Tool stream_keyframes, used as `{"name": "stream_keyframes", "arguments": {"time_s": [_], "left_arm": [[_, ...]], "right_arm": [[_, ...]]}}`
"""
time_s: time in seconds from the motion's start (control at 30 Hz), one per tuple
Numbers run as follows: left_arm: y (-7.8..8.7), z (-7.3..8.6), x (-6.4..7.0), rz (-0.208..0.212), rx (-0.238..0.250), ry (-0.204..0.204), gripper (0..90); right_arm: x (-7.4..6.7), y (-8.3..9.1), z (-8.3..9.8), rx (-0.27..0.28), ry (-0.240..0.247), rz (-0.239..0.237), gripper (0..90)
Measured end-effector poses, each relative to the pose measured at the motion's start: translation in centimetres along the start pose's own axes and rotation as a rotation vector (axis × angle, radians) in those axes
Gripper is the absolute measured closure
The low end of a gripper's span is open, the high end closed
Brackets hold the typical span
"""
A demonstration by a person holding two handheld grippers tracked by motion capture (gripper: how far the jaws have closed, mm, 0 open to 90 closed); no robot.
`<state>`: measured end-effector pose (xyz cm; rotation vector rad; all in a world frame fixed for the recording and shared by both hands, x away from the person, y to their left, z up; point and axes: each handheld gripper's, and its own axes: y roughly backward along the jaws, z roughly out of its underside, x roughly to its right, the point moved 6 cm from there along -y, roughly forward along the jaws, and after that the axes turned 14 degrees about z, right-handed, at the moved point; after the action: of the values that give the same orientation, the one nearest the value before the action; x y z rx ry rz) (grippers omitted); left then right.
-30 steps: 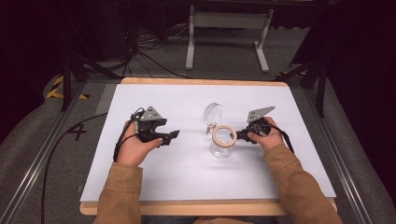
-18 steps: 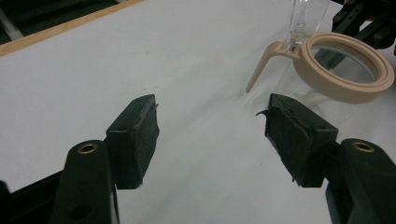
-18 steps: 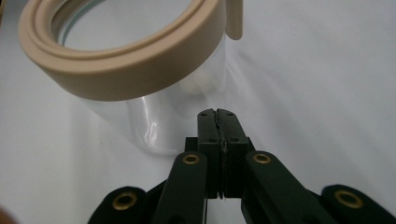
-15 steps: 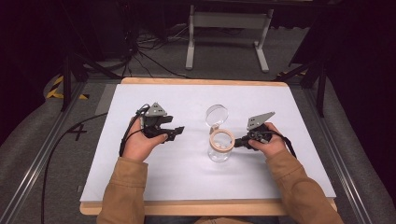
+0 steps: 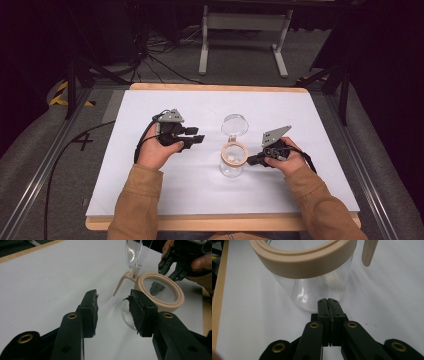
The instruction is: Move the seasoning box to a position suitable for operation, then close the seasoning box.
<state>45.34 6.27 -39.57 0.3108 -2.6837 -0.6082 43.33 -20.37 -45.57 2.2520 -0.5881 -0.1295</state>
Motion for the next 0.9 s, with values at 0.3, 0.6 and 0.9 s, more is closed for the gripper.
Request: {"name": "stream_keyframes", "arguments": {"time_s": [0.3,0.6,0.9], "left_arm": [[-0.2,0.5,-0.6,-0.065,-0.102,0.046,61.9],[-1.2,-1.5,-0.9,-0.089,-0.034,0.036,89.3],[-3.3,-3.1,-1.2,-0.097,0.012,0.005,89.5]], "right_arm": [[-0.5,0.2,0.0,0.01,-0.002,-0.014,89.1],[-0.3,3.1,-0.1,0.069,-0.067,0.071,90.0],[-2.2,5.7,-2.4,0.197,-0.117,0.102,90.0]]}}
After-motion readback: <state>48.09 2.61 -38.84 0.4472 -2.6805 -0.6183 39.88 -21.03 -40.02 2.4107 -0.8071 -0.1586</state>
